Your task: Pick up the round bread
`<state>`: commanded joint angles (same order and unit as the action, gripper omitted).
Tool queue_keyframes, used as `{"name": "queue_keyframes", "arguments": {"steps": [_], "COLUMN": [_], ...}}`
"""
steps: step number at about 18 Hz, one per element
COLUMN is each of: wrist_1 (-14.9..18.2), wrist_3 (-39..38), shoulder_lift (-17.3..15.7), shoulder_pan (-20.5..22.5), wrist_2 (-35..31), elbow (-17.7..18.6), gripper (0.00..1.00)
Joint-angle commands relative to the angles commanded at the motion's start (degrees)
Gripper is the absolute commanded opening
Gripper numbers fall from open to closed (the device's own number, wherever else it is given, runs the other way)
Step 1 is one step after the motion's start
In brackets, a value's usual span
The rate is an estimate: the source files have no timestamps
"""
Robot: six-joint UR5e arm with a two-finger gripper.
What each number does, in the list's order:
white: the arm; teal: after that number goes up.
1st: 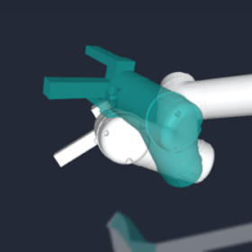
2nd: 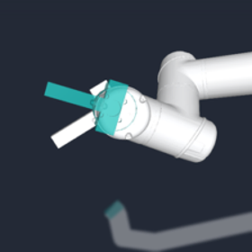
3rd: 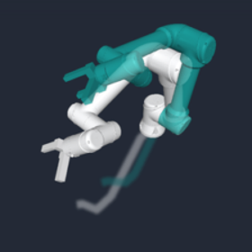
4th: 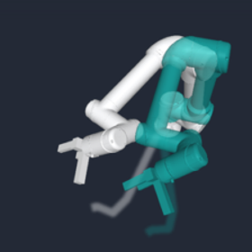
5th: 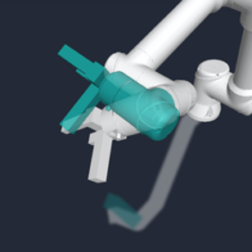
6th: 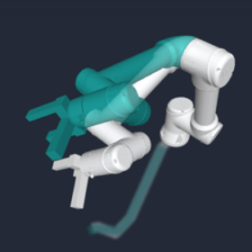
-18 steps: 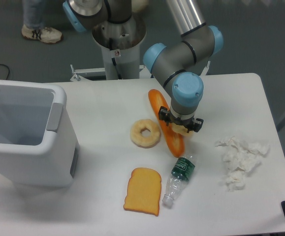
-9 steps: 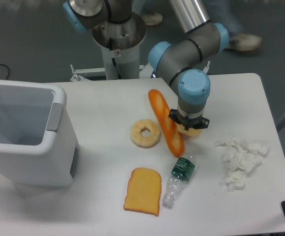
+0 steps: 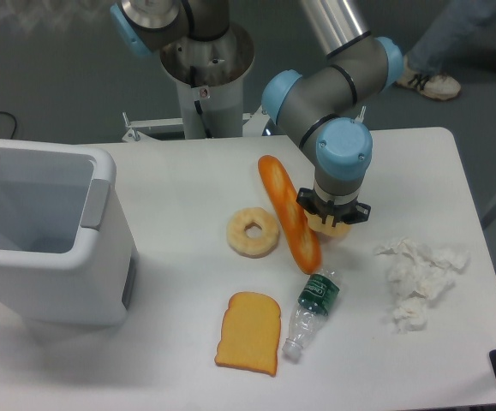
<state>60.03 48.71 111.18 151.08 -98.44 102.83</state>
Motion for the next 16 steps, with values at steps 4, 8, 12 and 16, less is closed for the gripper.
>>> {"name": "queue_keyframes", "arguments": {"steps": [4, 8, 12, 16], "wrist_1": [0.09, -0.26, -0.53, -0.44], "wrist_3": [-2.47, -4.67, -5.03, -5.11], "shoulder_lift": [0.09, 1.66, 3.08, 3.08], "shoulder_pan": [0.09, 0.00, 0.09, 0.17], "wrist_2": [0.09, 0.09, 0.09, 0.09], "elbow": [0.09, 0.00, 0.79, 1.32], "gripper": [1.00, 1.00, 1.00, 0.75]}}
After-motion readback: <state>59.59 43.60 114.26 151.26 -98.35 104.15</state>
